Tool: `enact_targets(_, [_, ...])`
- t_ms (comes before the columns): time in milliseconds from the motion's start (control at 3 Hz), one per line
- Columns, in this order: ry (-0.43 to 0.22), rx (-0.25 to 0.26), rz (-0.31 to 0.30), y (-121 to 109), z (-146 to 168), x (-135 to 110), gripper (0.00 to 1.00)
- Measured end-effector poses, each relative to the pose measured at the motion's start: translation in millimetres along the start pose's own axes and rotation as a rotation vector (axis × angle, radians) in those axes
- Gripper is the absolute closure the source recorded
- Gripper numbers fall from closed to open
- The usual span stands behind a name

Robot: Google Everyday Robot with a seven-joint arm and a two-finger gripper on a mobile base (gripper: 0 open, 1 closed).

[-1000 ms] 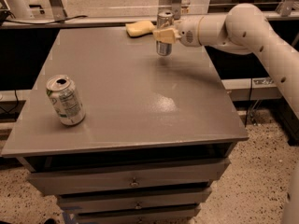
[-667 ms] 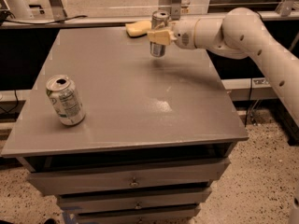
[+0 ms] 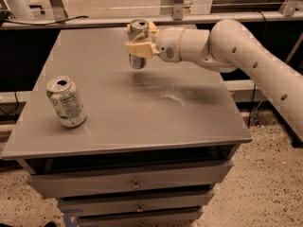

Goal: Move redbull can near 7up can

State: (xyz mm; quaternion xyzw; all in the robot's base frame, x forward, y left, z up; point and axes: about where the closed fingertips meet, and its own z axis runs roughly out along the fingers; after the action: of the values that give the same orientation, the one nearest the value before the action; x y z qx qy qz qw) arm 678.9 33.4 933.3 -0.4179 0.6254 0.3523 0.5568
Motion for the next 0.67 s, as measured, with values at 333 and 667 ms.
enact_targets(333, [0.001,-0.101,-0.029,55.5,13.8,-8.3,1.0])
enact_targets(667, [0.019,-0.187,-0.023,101.2,14.4,-9.8,1.0])
